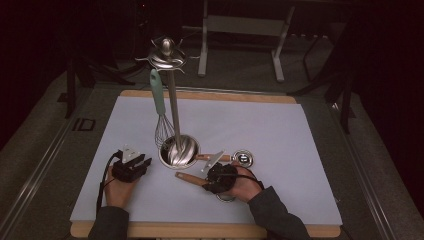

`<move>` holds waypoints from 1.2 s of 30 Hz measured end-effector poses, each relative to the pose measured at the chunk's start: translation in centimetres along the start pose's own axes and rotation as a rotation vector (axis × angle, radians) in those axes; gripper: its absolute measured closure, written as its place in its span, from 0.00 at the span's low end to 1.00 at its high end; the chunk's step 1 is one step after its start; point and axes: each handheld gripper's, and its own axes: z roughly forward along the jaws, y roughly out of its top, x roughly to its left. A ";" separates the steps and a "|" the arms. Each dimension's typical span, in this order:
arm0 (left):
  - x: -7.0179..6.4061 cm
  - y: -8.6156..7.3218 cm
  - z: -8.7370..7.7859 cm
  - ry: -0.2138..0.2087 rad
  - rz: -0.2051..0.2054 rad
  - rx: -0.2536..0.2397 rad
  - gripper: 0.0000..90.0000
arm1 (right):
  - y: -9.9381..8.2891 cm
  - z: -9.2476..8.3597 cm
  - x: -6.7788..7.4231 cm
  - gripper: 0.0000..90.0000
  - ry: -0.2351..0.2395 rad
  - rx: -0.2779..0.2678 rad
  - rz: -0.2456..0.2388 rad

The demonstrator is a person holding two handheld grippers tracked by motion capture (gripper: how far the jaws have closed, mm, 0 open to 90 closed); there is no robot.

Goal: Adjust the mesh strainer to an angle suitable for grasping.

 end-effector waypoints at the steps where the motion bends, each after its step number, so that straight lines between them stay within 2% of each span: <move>1: 0.0 0.0 0.0 0.001 0.000 0.000 0.74 | -0.2 -0.1 -0.2 0.78 -0.004 0.000 0.004; 5: 0.0 0.0 0.0 0.002 0.004 0.004 0.74 | -1.0 -0.7 -0.9 0.78 -0.036 0.003 0.041; 10: -0.1 0.0 0.1 0.005 0.009 0.006 0.74 | -1.8 -1.6 -2.4 0.78 -0.096 0.000 0.128; 12: -0.1 0.0 0.1 0.007 0.009 0.007 0.74 | -1.9 -1.8 -2.8 0.78 -0.100 -0.009 0.158; 17: -0.1 0.0 0.1 0.006 0.010 0.008 0.74 | -1.4 -1.4 -3.2 0.78 -0.115 -0.027 0.183; 21: -0.1 0.0 0.1 0.005 0.011 0.008 0.74 | -0.7 -1.1 -3.6 0.78 -0.122 -0.043 0.241; 23: -0.1 0.0 0.1 0.005 0.011 0.008 0.74 | -0.4 -0.9 -3.9 0.76 -0.112 -0.038 0.257; 25: -0.1 0.0 0.1 0.004 0.011 0.009 0.74 | 0.0 -0.9 -4.1 0.70 -0.077 -0.011 0.261; 30: -0.1 0.0 0.1 0.006 0.013 0.011 0.74 | 0.6 -0.9 -5.0 0.68 -0.016 0.052 0.250; 33: -0.2 0.1 0.1 0.006 0.013 0.012 0.74 | 1.0 -0.7 -5.6 0.69 0.008 0.100 0.241; 36: -0.1 0.1 0.1 0.005 0.013 0.012 0.74 | 1.3 -0.3 -5.6 0.77 0.011 0.131 0.232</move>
